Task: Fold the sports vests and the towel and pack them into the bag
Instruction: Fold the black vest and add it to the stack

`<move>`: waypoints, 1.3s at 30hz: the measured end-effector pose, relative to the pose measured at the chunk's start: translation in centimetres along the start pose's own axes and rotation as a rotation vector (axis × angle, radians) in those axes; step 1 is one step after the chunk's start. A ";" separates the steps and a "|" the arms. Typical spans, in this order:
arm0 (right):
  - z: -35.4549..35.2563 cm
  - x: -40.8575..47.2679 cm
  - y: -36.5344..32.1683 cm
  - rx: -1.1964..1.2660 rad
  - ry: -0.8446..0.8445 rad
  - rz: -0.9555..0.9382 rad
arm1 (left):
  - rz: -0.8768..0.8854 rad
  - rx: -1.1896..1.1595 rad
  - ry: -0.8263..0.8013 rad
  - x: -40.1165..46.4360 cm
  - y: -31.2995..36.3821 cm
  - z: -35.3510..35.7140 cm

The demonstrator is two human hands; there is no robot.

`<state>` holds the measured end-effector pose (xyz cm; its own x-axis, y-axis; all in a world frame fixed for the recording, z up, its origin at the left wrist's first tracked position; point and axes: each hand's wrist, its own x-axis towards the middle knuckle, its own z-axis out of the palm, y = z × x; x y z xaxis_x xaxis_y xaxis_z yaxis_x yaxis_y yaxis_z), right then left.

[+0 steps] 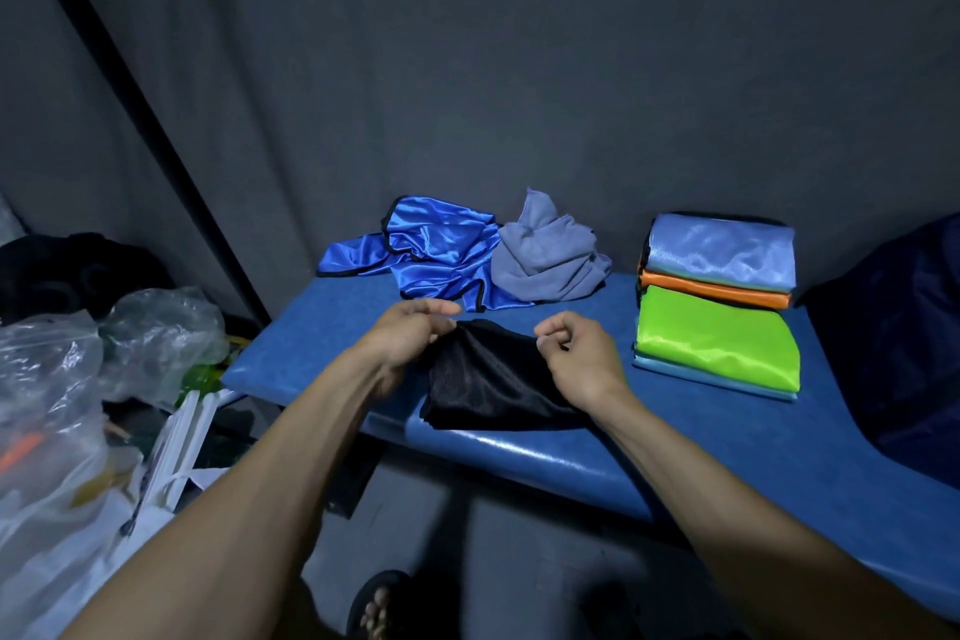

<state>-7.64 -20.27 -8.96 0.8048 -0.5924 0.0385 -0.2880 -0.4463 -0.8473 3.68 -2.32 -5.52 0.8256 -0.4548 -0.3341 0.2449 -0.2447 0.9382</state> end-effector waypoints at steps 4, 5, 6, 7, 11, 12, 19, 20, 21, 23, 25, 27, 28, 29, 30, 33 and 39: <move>0.2 0.0 0.2 0.015 -0.002 -0.020 | -0.032 0.022 0.023 0.4 0.2 0.8; 0.2 0.1 0.3 0.019 -0.007 -0.018 | -0.006 0.127 0.032 0.6 0.1 0.9; 0.2 0.2 0.3 0.019 -0.011 -0.014 | 0.035 0.287 0.032 1.0 -0.2 1.0; 0.3 0.2 0.4 0.018 -0.013 -0.010 | 0.071 0.460 0.027 1.4 -0.5 1.0; 0.4 0.3 0.5 0.001 -0.015 -0.005 | 0.134 0.831 0.048 2.0 -1.1 1.1; 0.4 0.3 0.6 -0.008 -0.015 -0.006 | 0.143 0.828 0.041 2.2 -1.2 0.8; 0.6 -0.1 0.5 -0.217 -0.022 -0.123 | 0.342 0.890 0.099 1.1 -0.9 0.2; 0.7 -0.1 0.5 -0.251 -0.013 -0.151 | 0.433 0.936 0.122 0.4 -0.7 0.8; 0.8 -0.1 0.5 -0.274 -0.001 -0.168 | 0.522 0.973 0.120 -0.3 -0.5 1.5; 0.8 -0.1 0.3 -0.315 0.005 -0.167 | 0.615 1.072 0.062 -1.1 -1.0 2.3; 0.3 -0.1 -0.1 -0.378 0.004 -0.128 | 0.629 1.083 0.030 -0.9 -2.4 2.2; -0.7 0.1 -0.5 -0.438 -0.012 -0.040 | 0.612 0.973 0.058 -0.5 -3.3 1.6; -1.4 0.2 -0.7 -0.454 -0.042 0.013 | 0.611 0.916 0.075 -0.4 -3.6 1.5; -2.1 0.1 -0.9 -0.454 -0.079 0.068 | 0.622 0.868 0.084 -0.4 -3.9 1.4; -2.6 0.1 -1.1 -0.438 -0.112 0.117 | 0.638 0.832 0.098 -0.5 -4.3 1.4; -2.7 -0.4 -1.2 -0.360 -0.147 0.191 | 0.649 0.757 0.144 -0.6 -5.7 1.6; -1.6 -0.9 -1.6 0.083 -0.034 0.257 | 0.706 0.648 0.154 -1.5 -6.8 1.6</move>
<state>-8.75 -20.14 -6.79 0.7279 -0.6557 -0.2005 -0.4428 -0.2263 -0.8676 -0.04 -1.34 -11.50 0.7440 -0.5717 0.3458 -0.6220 -0.4036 0.6710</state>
